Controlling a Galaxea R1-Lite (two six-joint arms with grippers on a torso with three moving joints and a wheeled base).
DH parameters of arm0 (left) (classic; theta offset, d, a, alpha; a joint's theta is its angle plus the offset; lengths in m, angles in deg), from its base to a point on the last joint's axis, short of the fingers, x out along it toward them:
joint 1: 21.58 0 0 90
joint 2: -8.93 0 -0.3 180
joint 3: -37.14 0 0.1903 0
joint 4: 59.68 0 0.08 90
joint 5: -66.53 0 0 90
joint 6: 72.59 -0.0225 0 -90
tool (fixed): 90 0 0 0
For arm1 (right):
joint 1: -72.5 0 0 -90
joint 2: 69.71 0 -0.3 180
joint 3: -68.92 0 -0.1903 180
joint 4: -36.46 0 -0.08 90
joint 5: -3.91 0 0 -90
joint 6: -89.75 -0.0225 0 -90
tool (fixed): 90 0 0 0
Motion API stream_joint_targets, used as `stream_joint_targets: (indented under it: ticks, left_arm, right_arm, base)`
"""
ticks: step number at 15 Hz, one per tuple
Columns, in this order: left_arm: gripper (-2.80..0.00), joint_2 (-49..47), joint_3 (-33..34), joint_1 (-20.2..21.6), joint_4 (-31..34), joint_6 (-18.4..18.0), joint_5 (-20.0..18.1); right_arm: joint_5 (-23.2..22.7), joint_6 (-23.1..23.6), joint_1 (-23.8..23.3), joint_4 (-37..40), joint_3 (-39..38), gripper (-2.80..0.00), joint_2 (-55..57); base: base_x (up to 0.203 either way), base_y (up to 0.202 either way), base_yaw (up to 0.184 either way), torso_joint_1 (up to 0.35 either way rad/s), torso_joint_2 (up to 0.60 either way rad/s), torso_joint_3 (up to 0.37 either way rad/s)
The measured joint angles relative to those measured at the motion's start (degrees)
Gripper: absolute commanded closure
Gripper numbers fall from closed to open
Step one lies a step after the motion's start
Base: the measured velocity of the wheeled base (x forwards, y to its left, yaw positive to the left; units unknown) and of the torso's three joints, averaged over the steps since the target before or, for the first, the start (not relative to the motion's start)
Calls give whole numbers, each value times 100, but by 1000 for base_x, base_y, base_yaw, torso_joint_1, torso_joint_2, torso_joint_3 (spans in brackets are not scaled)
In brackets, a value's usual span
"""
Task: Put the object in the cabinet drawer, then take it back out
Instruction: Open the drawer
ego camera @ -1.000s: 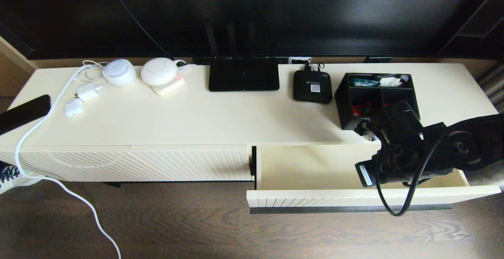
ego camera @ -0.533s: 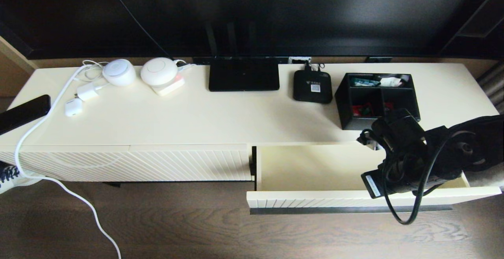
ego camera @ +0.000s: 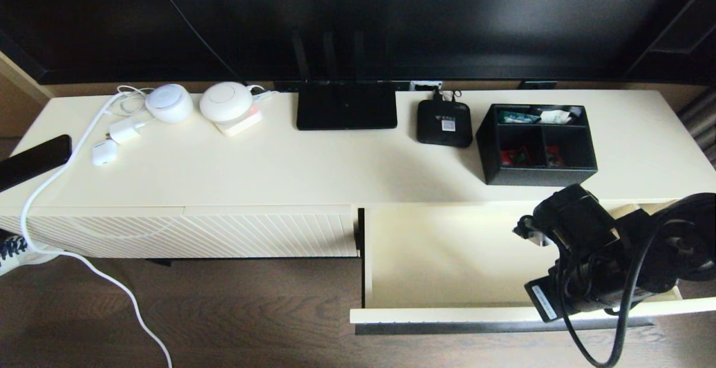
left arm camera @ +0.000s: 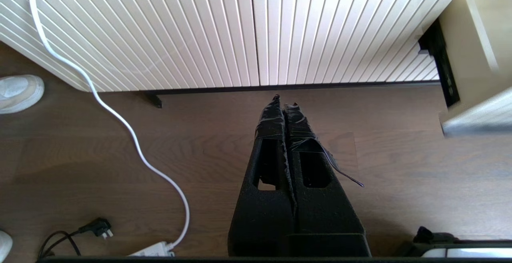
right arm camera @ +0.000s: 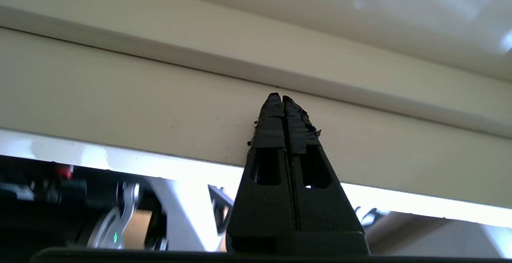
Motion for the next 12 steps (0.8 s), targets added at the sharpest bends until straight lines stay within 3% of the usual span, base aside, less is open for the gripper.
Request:
stream_joint_targets:
  ticks: [6, 10, 12]
  left_arm:
    - [0, 0, 0, 0, 0, 0, 0]
    - [0, 0, 0, 0, -2, 2, 1]
    - [0, 0, 0, 0, 2, 2, -1]
  right_arm:
    - [-3, -234, 279, 2, -594, 0, -151]
    - [66, -231, 305, -23, -582, 0, -411]
    - [312, -223, 293, -76, -406, 0, -707]
  base:
    - [0, 0, 0, 0, 0, 0]
    - [0, 0, 0, 0, 0, 0]
    - [0, 0, 0, 0, 0, 0]
